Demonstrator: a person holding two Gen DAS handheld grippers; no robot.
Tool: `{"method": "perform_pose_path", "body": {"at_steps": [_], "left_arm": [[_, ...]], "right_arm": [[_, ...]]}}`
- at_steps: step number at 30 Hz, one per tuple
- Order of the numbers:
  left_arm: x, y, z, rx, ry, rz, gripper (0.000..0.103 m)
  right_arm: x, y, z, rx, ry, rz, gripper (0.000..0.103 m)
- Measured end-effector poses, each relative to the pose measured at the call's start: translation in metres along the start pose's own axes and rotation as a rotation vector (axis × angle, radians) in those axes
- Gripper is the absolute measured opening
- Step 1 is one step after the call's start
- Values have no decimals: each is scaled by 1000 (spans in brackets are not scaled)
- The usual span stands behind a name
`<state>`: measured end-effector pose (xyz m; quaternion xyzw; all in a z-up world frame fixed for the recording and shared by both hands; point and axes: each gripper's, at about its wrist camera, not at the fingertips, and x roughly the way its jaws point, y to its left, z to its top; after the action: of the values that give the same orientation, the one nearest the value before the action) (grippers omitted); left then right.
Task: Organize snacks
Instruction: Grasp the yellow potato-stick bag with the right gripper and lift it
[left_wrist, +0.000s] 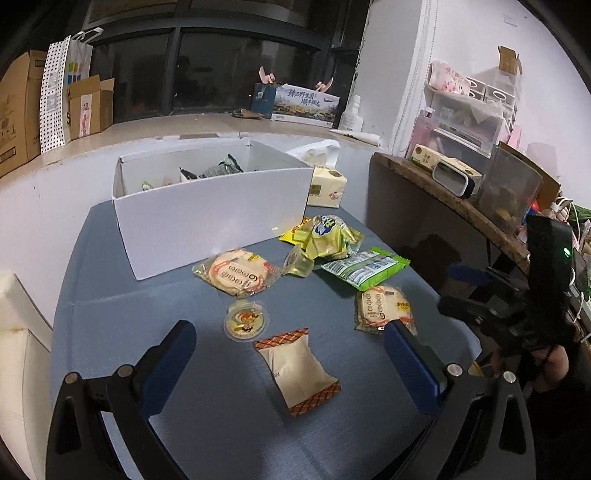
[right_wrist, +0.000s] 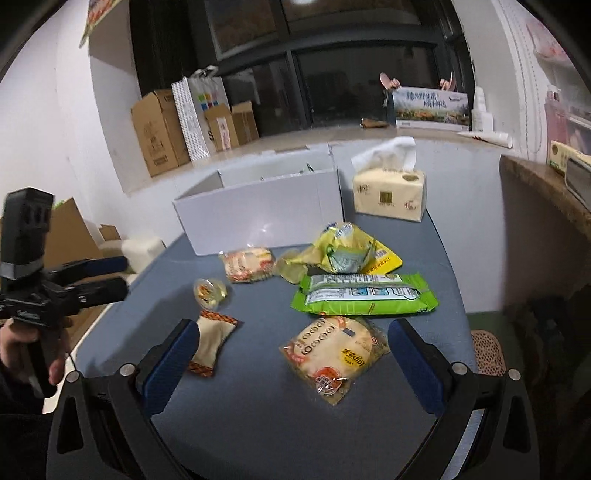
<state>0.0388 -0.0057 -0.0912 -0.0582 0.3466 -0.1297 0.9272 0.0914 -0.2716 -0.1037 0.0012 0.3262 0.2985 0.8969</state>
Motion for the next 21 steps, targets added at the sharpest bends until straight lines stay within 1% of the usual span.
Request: {"method": "perform_pose_path", "body": {"at_steps": [5,7,10,13,17,19,21], "left_arm": [[1,6,-6,-22,6,21,103],[2,8,-8,-23,13,28,103],[4,12,-10,-33,17,28,103],[5,14,-11,-40,19,33,103],[4,20,-13,-54,19,40,103],[5,24,-14,-66,23,42,103],[6,27,-16,-81,30,45,103]], "right_arm": [[33,-8,24,17,28,15,103],[51,-13,39,54,43,14,103],[78,-18,58,91,70,36,103],[114,-21,76,100,118,-14,103],[147,-34,86,153,179,-35,103],[158,-39,85,156,191,-59,103],[168,-44,82,170,233,-58,102]]}}
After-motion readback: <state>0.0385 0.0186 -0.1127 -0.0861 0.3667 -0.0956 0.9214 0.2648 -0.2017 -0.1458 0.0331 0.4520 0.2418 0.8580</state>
